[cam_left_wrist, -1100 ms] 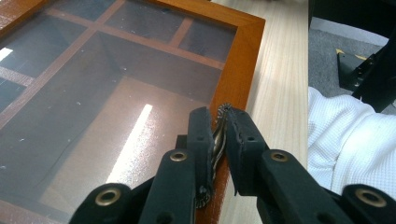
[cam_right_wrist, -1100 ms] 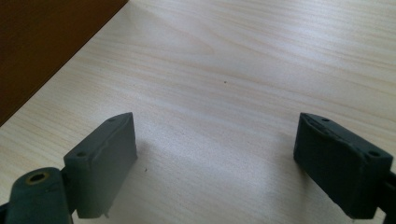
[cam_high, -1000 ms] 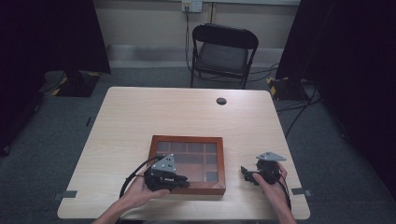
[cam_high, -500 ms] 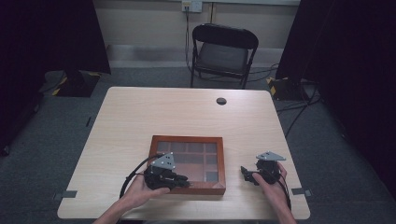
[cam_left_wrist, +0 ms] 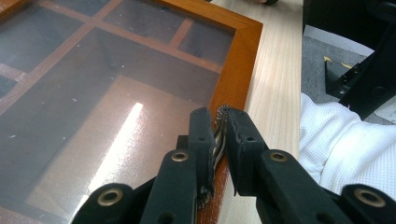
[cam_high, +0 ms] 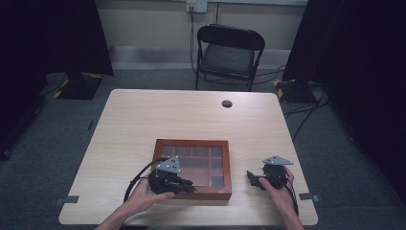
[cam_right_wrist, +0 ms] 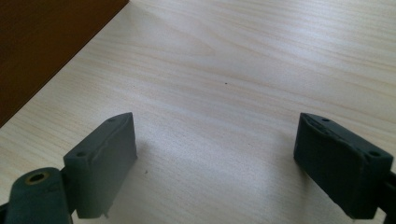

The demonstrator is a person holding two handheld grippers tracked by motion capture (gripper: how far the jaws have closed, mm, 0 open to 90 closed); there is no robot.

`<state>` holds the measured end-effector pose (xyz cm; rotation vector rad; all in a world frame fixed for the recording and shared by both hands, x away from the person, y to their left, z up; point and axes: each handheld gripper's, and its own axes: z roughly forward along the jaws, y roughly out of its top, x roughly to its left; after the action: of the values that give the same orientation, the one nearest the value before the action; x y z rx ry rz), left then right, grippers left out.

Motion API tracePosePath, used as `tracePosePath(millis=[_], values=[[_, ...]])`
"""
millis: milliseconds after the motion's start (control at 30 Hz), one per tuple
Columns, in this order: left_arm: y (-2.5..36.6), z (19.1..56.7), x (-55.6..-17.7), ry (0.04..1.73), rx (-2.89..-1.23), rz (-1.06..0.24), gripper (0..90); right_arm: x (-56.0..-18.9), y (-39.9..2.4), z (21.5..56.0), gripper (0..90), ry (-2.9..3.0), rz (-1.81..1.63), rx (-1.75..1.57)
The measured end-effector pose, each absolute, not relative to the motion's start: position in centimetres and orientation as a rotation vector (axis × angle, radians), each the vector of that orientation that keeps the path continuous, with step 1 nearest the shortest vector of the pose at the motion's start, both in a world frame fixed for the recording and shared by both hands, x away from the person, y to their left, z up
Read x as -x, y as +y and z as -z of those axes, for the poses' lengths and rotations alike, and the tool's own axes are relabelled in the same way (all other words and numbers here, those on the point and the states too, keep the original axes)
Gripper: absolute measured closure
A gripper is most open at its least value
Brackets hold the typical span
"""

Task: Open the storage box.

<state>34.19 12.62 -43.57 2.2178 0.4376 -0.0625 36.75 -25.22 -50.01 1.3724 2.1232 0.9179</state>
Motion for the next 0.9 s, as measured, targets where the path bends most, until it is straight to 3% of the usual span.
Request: tracePosePath(millis=[900], values=[[12.4,41.5,-34.7,0.418,-2.193,0.07,81.3,-36.8,-25.2,50.0,12.2,2.126,-0.918,-1.375]])
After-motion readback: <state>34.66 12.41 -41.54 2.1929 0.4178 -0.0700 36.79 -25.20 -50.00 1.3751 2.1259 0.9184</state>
